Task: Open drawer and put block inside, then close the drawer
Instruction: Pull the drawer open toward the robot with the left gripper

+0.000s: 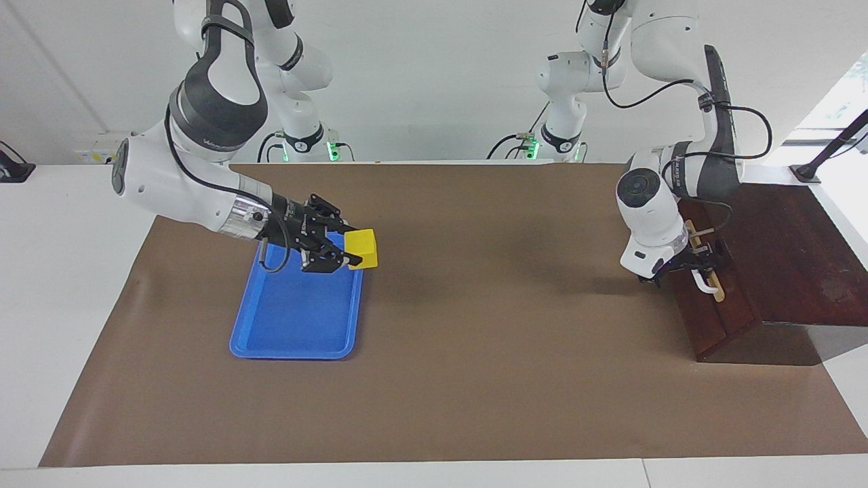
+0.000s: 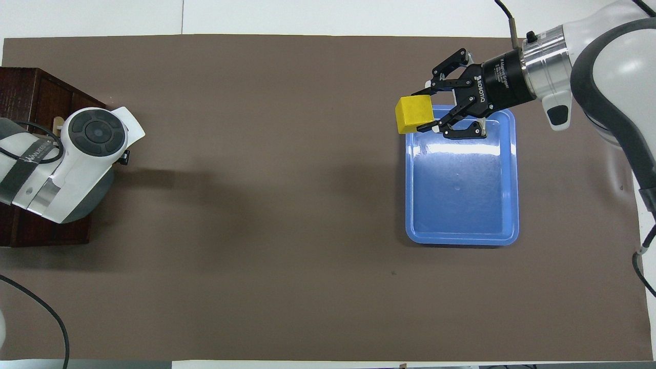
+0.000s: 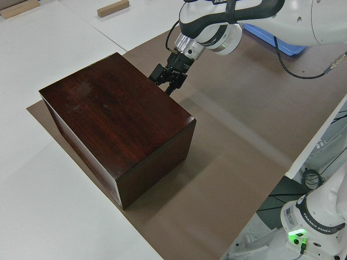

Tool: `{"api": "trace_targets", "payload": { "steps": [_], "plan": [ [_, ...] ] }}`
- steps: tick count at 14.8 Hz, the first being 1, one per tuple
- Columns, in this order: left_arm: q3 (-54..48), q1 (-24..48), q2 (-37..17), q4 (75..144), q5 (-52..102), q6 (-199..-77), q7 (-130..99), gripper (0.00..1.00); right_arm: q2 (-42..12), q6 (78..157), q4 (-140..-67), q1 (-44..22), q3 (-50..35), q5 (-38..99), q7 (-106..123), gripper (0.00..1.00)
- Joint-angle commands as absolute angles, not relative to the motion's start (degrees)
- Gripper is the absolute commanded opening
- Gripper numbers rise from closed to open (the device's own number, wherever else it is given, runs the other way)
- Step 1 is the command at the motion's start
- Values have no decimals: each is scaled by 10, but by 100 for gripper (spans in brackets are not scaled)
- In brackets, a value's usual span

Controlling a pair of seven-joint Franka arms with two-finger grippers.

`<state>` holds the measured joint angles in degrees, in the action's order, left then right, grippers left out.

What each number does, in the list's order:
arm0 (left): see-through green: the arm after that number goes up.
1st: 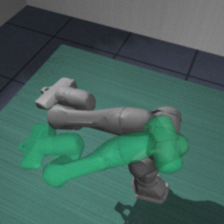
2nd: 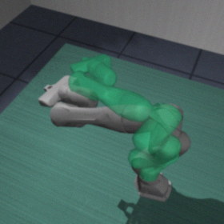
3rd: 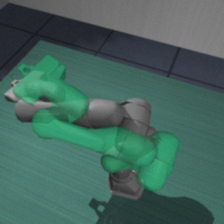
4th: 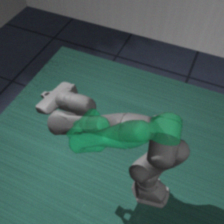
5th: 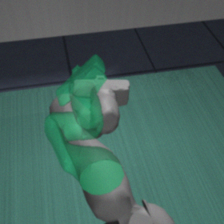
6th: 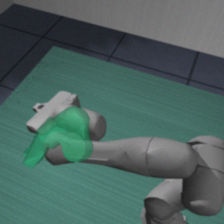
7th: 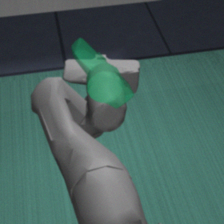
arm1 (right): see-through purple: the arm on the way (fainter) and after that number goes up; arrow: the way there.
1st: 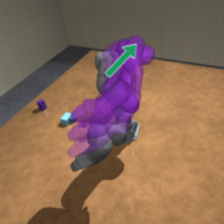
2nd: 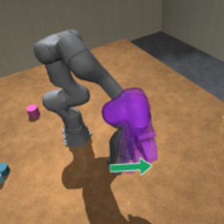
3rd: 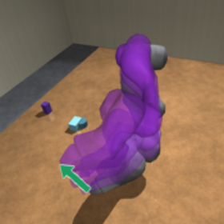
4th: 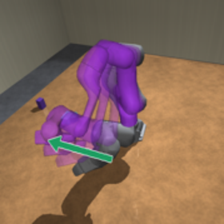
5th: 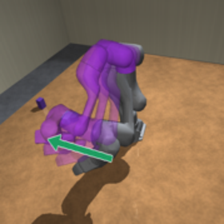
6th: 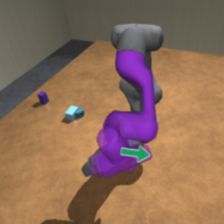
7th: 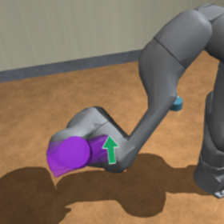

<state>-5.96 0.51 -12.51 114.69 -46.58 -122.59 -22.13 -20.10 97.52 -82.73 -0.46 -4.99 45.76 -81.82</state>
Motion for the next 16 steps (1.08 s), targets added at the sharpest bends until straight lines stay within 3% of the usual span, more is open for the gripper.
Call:
{"api": "trace_targets", "payload": {
  "steps": [1, 16],
  "plan": [
    [-62, 4, -117, 1167, -479, -1247, -234, 100, -195, 973, -827, -1, -54, 454, -832, 0],
    [-63, 83, -118, 1151, -396, -1210, -242, 100, -195, 971, -826, 0, -54, 448, -831, 0]
  ]
}}
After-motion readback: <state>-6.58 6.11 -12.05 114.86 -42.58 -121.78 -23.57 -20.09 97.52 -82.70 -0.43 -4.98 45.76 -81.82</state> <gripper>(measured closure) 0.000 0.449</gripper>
